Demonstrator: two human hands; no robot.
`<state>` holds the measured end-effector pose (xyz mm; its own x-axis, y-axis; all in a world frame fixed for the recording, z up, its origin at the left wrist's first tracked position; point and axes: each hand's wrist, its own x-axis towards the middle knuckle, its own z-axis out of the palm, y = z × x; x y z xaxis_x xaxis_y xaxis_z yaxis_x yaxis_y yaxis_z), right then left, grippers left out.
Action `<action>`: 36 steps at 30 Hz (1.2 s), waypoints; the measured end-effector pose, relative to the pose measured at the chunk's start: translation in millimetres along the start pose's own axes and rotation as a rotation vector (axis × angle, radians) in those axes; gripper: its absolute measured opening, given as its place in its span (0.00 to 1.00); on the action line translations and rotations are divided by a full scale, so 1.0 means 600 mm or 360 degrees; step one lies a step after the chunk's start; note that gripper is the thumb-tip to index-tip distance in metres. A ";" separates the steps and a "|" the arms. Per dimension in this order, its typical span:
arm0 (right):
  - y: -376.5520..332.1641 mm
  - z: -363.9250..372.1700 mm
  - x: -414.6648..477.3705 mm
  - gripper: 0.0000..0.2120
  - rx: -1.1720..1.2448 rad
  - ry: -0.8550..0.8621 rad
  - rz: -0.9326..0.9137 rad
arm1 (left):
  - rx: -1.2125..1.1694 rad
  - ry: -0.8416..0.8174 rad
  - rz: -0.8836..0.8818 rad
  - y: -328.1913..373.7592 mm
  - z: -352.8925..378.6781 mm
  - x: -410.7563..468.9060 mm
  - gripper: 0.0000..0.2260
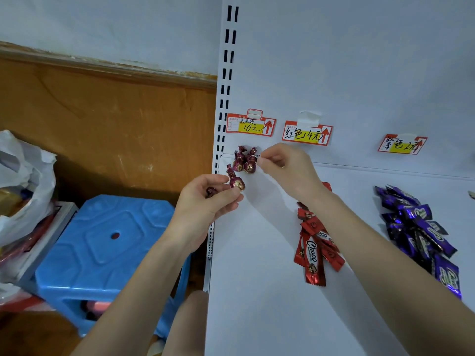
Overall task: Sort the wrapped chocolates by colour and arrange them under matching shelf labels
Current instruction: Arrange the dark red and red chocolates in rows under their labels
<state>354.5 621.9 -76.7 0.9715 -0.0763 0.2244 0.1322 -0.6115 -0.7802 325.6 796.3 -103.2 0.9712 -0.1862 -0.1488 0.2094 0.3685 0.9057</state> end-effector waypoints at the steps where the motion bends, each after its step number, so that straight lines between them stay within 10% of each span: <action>1: -0.010 -0.006 -0.011 0.01 0.0100 -0.0113 -0.0030 | 0.0014 -0.0019 0.0010 0.001 0.003 -0.001 0.11; 6: -0.039 -0.014 -0.043 0.03 0.0298 -0.0610 -0.0063 | 0.0178 -0.0116 0.0079 0.003 0.014 -0.003 0.10; 13: -0.001 -0.009 -0.015 0.02 0.0268 -0.0288 0.0183 | -0.0389 0.0025 -0.0274 0.015 0.006 -0.005 0.08; 36: 0.044 0.032 0.025 0.08 -0.0131 -0.0184 0.0135 | -0.0133 0.0099 -0.0111 0.006 -0.020 0.012 0.03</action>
<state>376.4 619.6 -105.4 0.9953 -0.0423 0.0874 0.0367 -0.6694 -0.7420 334.6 807.2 -105.6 0.9585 -0.1585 -0.2370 0.2832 0.4316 0.8565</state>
